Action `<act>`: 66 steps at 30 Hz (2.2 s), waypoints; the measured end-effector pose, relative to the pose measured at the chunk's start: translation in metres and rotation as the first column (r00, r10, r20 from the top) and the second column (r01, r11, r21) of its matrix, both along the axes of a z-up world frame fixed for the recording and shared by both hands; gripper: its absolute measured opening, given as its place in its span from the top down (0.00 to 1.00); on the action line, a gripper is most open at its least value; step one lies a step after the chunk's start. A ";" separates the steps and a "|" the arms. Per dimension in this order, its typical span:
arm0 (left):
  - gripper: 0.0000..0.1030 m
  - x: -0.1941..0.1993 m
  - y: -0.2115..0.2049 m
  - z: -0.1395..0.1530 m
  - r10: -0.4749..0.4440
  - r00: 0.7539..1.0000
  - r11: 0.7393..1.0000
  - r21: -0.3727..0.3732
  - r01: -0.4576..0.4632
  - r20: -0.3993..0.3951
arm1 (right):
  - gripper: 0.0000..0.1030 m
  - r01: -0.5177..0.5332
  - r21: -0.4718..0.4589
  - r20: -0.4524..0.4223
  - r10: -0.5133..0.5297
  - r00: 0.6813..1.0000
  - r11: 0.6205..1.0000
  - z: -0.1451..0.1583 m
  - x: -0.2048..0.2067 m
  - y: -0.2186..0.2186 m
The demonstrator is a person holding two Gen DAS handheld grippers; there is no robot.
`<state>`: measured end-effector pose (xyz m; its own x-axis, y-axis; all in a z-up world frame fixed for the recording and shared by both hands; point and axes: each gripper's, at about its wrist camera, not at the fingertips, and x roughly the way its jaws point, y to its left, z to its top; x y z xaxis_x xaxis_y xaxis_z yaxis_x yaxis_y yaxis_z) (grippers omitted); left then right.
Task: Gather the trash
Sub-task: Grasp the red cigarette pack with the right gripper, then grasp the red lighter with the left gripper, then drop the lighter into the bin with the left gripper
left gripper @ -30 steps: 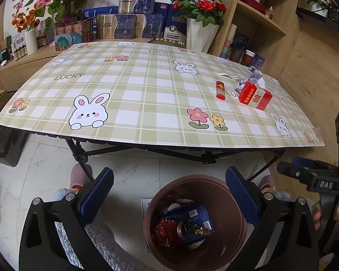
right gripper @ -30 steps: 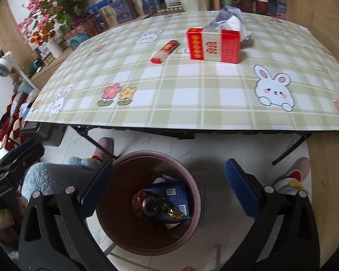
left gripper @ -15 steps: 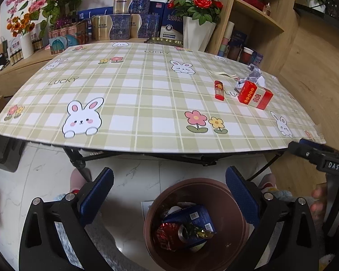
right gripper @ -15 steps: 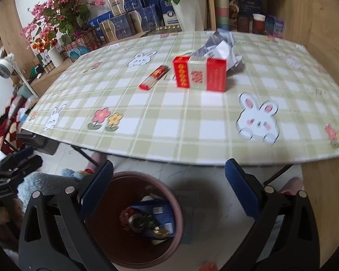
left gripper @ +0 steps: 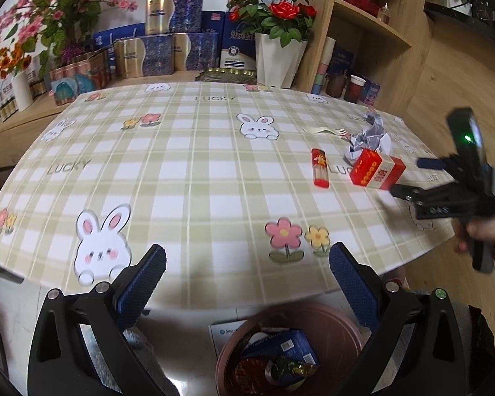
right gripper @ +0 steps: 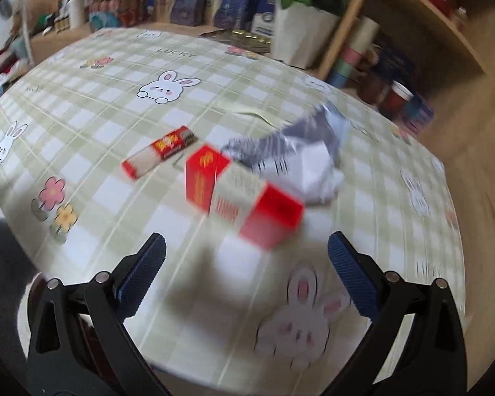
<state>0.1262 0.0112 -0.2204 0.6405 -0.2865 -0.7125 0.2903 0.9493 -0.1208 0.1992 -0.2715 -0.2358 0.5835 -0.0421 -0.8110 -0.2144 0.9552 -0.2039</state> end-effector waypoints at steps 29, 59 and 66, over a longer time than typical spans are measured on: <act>0.19 0.057 -0.071 -0.020 -0.155 0.985 0.988 -0.008 0.155 -0.070 | 0.75 -0.030 0.279 -0.169 0.079 0.982 0.960 -0.019 0.038 -0.006; 0.78 0.143 -0.179 -0.052 -0.289 0.938 0.922 0.209 0.326 -0.190 | 0.75 0.194 0.558 -0.014 -0.224 0.974 0.807 -0.003 -0.056 -0.075; 0.78 0.116 -0.166 -0.048 -0.303 0.932 0.922 0.185 0.339 -0.200 | 0.75 0.201 0.571 -0.015 -0.234 0.972 0.796 -0.003 -0.065 -0.072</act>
<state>0.2422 -0.1551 -0.2680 0.4080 -0.2870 -0.8667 0.5772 0.8166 0.0013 0.1342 -0.3436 -0.2384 0.6571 0.2825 -0.6988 0.0079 0.9245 0.3811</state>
